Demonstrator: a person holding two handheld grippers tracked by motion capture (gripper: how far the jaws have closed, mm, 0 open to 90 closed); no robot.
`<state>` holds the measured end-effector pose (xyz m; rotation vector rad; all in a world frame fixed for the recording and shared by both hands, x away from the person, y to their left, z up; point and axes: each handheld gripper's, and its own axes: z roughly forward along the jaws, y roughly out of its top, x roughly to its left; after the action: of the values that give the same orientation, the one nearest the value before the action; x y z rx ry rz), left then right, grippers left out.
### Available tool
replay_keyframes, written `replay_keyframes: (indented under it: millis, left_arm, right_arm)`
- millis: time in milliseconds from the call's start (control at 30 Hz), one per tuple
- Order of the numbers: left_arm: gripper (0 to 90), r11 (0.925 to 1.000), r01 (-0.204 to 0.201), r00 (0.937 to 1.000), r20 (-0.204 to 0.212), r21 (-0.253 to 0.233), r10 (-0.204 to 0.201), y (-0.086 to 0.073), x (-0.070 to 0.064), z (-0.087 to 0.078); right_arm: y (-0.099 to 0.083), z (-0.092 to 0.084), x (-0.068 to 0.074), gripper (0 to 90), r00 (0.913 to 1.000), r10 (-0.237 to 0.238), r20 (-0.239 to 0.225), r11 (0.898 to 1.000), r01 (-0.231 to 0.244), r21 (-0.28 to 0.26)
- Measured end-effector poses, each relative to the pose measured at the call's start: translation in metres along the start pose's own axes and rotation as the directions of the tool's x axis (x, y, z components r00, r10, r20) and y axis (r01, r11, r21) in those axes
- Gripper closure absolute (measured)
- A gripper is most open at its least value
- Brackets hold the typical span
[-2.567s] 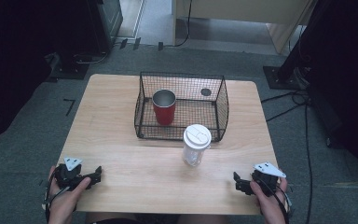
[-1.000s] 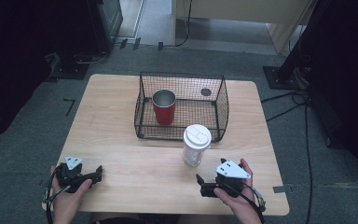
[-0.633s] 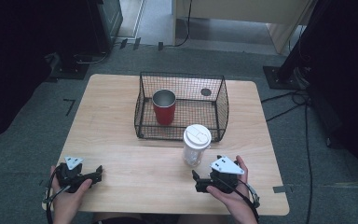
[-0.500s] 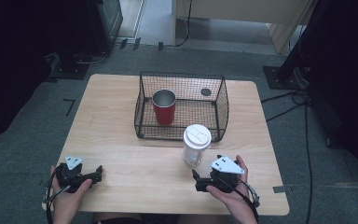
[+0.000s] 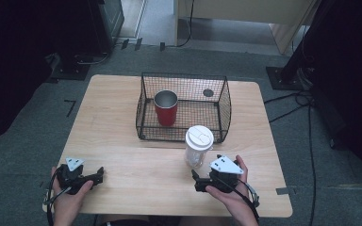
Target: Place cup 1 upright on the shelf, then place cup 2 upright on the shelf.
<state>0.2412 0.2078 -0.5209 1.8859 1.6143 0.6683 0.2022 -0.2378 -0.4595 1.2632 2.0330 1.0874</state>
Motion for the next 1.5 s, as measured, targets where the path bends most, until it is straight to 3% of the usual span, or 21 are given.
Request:
replay_keyframes:
  millis: [167,600,900,1100,1400,1500]
  left_arm:
    - [1.6,1.0,0.0,1.0,0.0,0.0,0.0,0.0,0.0,0.0]
    - [1.6,1.0,0.0,1.0,0.0,0.0,0.0,0.001,0.0,0.0]
    - [1.6,1.0,0.0,1.0,0.0,0.0,0.0,0.001,0.0,0.001]
    - [1.6,1.0,0.0,1.0,0.0,0.0,0.0,0.001,0.0,0.001]
    - [1.6,1.0,0.004,1.0,-0.002,-0.001,-0.004,0.001,-0.001,0.001]
    - [1.6,1.0,0.004,1.0,-0.002,-0.001,-0.004,0.001,-0.001,0.001]
  right_arm:
    - [0.002,0.002,0.003,0.0,1.0,0.008,0.0,1.0,-0.008,0.011]
    - [0.007,0.007,0.007,0.0,0.9994,-0.027,0.021,1.0,0.027,0.001]
    - [0.013,0.011,0.001,0.0,0.9995,0.0,0.032,1.0,0.0,-0.013]
    - [0.017,0.019,0.0,2.4,0.9993,-0.012,0.034,1.0,0.013,-0.021]
    - [0.029,0.027,0.002,6.9,0.9984,0.048,0.029,0.996,-0.046,-0.076]
    - [0.032,0.031,0.004,13.9,0.9926,0.093,0.077,0.991,-0.085,-0.108]
